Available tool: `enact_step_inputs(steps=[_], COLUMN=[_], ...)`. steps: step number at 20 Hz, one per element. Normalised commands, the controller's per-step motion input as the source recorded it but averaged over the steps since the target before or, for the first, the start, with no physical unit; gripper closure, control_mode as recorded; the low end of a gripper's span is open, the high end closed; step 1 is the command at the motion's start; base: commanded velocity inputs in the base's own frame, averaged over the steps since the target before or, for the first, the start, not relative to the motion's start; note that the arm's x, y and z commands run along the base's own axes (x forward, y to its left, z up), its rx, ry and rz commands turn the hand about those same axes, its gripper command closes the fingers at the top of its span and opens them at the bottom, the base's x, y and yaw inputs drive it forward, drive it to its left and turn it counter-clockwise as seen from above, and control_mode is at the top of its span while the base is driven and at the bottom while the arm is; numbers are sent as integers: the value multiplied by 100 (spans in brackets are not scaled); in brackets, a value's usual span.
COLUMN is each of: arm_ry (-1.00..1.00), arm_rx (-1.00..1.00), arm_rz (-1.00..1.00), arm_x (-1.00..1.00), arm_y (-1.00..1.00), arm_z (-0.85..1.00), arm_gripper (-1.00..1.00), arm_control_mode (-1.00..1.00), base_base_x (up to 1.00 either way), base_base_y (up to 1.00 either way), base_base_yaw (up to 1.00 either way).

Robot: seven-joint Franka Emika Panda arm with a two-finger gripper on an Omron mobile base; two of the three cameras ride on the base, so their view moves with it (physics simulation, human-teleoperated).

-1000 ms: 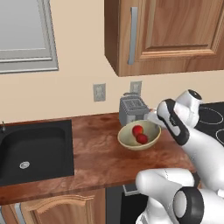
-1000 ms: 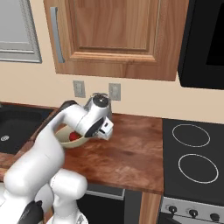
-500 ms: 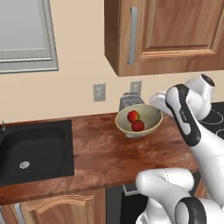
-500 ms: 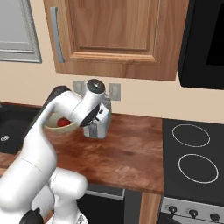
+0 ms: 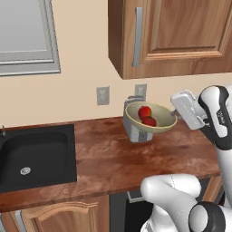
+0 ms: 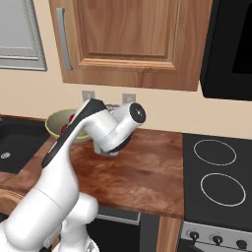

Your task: Dump the mango and tomato from the bowl so the bowl can be washed. Place the bowl in the sink after clearing the leftovers.

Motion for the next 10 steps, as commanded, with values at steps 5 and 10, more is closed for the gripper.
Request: enact_step_inputs(steps=[5, 10], arm_ry=[0, 0], arm_rx=[0, 0], arm_rz=[0, 0], arm_x=[0, -13], arm_y=[0, 0], arm_z=[0, 0], arm_gripper=[100, 100], arm_control_mode=[-100, 100], base_base_x=[0, -17], base_base_y=[0, 4], base_base_yaw=[0, 0])
